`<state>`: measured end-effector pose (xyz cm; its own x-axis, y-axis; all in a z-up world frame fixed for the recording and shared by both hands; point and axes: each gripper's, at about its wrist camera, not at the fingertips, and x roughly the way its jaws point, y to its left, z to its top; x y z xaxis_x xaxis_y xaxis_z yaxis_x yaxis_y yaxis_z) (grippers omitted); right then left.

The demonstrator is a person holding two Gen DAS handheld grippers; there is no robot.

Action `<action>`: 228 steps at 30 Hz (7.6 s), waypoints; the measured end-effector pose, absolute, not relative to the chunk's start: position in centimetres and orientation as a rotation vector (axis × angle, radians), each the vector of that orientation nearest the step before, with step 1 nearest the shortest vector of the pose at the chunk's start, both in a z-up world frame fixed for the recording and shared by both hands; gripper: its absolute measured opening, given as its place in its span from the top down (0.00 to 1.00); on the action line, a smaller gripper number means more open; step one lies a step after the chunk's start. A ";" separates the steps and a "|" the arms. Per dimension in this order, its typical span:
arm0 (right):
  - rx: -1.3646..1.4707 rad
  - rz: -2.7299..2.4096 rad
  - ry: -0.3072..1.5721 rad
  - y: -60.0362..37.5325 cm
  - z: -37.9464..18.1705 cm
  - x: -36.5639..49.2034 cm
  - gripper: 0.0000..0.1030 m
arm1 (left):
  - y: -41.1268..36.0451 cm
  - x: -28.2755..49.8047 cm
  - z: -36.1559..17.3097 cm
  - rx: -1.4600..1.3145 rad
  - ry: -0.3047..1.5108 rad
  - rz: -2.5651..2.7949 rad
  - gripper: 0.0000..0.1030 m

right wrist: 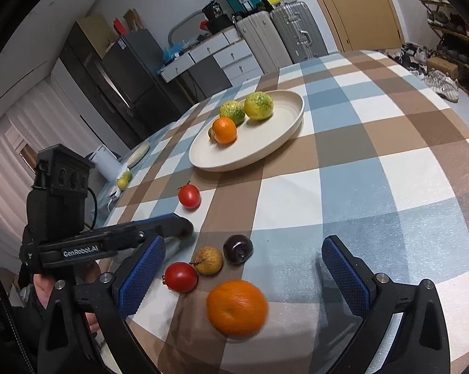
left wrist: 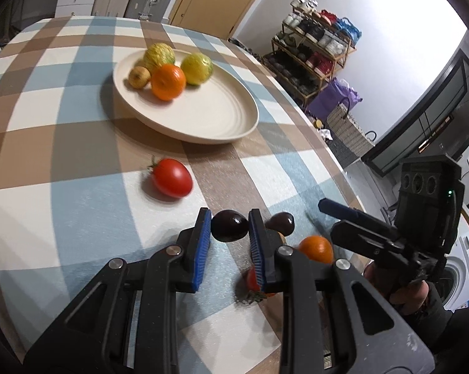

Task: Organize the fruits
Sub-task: 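Lift the plum with the left tool while the right tool grasps a second plum, then carry both plums over the cream plate with both tools, then lower both plums onto the plate and open both tools, then withdraw both open tools from the plate toward the remaining fruits, then grasp the large orange with the right tool while the left tool grasps a red tomato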

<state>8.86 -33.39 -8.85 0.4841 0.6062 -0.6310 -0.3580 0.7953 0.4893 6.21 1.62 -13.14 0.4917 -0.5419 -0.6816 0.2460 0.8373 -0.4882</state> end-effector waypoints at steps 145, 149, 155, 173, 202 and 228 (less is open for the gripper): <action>0.192 0.595 0.646 -32.8 0.0 5.6 0.00 | 0.9 -0.3 -3.0 -0.128 0.637 -0.234 0.01; 0.183 0.600 0.687 -33.1 -1.8 4.4 0.00 | 0.3 -0.6 -5.0 -0.132 0.692 -0.247 0.01; 0.188 0.597 0.774 -33.4 -5.5 3.5 0.00 | -0.3 -0.3 -7.7 -0.129 0.749 -0.257 0.01; 0.134 0.625 0.867 -31.7 -9.5 3.8 0.25 | -0.2 1.2 -10.0 -0.136 0.815 -0.266 0.01; 0.223 0.607 0.840 -33.7 -10.0 4.5 0.60 | -3.1 1.0 -12.0 -0.079 0.886 -0.398 0.01; 0.263 0.560 0.821 -35.7 -9.6 4.9 0.60 | -5.8 0.2 -13.4 0.032 0.948 -0.528 0.74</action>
